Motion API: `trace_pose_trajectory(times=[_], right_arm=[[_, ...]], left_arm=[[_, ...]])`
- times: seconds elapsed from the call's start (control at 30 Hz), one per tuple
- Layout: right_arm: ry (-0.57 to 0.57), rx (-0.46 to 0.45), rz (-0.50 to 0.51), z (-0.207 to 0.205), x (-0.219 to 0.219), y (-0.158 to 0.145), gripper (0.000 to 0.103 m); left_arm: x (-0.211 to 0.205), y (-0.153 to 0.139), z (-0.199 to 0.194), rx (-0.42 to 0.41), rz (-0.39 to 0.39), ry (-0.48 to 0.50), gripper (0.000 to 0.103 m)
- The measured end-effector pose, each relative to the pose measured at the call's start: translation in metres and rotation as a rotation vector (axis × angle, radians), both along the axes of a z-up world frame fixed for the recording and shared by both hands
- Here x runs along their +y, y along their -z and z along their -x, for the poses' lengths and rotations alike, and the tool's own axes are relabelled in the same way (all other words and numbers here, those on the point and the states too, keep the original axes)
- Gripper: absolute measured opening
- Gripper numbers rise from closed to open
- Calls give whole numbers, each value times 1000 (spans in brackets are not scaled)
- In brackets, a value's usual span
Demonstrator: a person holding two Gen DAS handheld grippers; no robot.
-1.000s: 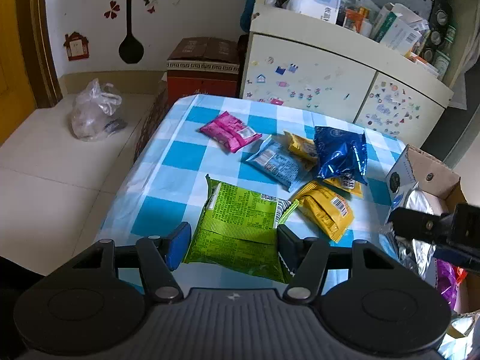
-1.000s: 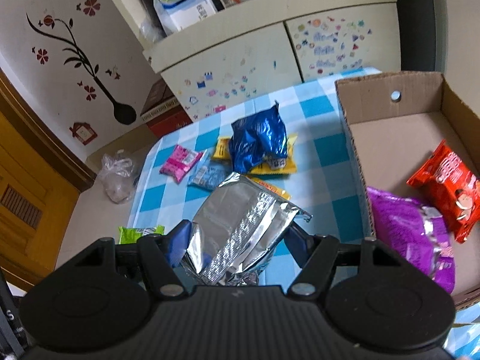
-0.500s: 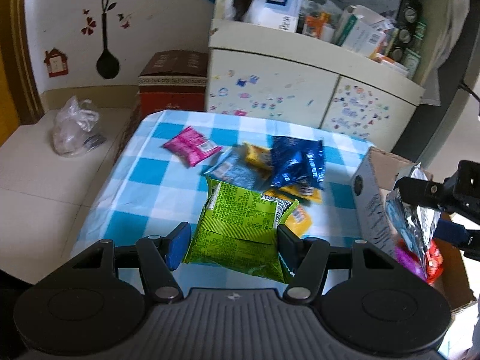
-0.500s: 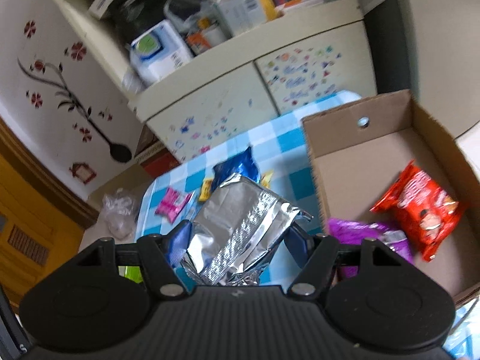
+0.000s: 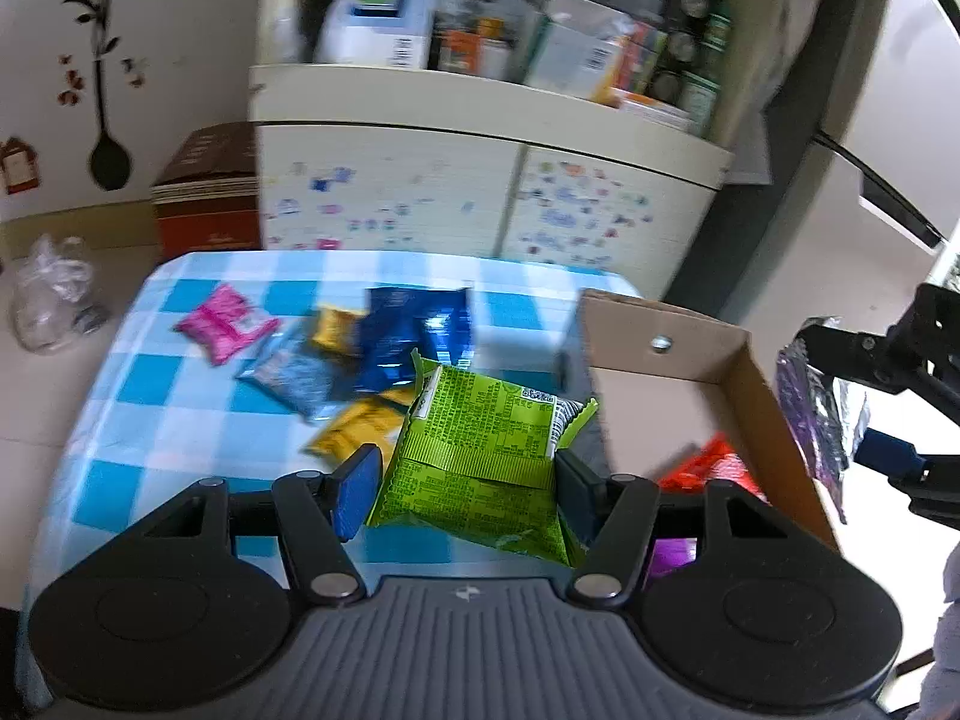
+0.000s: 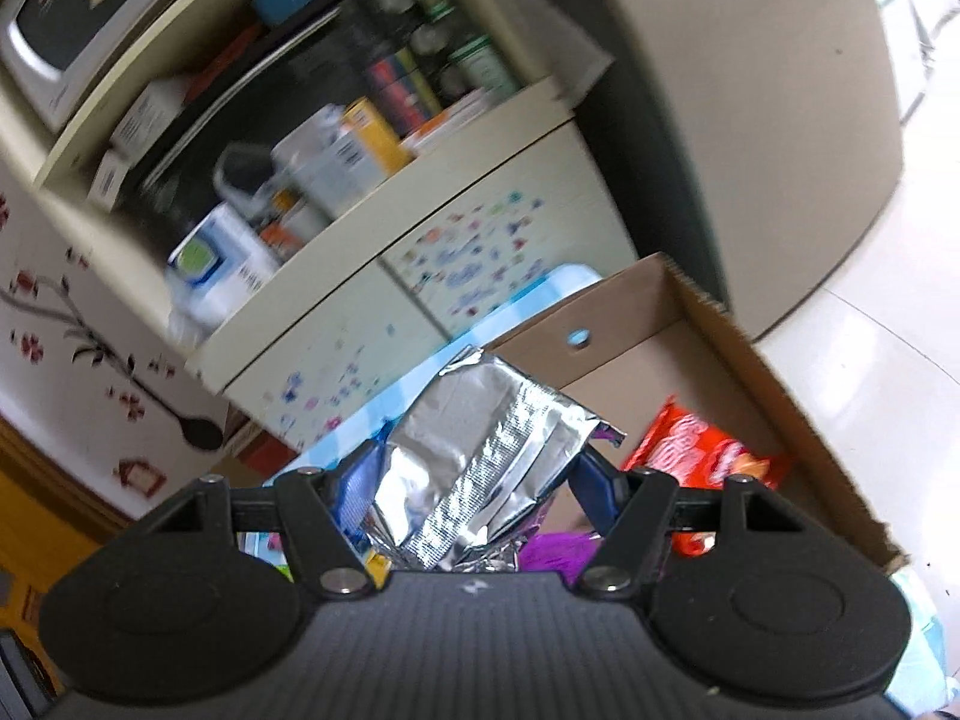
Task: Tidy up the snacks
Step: 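Carry the silver and green bags over the box and open both grippers, then withdraw both grippers from the box and move the right gripper toward the dark blue bag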
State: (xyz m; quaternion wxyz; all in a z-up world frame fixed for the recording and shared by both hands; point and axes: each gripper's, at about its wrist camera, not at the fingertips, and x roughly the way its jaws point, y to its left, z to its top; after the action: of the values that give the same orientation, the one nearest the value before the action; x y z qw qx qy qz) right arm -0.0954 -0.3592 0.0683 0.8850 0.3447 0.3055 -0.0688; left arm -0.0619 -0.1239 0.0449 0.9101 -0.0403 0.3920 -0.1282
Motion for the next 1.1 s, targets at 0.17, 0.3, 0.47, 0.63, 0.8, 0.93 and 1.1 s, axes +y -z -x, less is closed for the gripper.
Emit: trace_pose_trajectory(times=[0.17, 0.3, 0.47, 0.63, 0.8, 0.93, 1.1], right_arm=[[44, 8, -4, 4, -15, 1, 68], [66, 14, -18, 8, -23, 3, 68], [106, 24, -38, 11, -32, 7, 69], [140, 33, -32, 11, -36, 7, 75], [129, 21, -54, 9, -35, 7, 79], [96, 9, -43, 5, -28, 5, 79], [63, 3, -34, 1, -21, 5, 79]], left_arm=[[-29, -2, -1, 11, 27, 57, 67], [-55, 0, 0, 19, 32, 110, 67], [-81, 8, -2, 39, 28, 161, 68], [-95, 16, -3, 53, 14, 190, 81], [-84, 11, -6, 28, 23, 168, 88], [-68, 7, -12, 34, 20, 136, 91], [-41, 6, -18, 41, 21, 92, 92]])
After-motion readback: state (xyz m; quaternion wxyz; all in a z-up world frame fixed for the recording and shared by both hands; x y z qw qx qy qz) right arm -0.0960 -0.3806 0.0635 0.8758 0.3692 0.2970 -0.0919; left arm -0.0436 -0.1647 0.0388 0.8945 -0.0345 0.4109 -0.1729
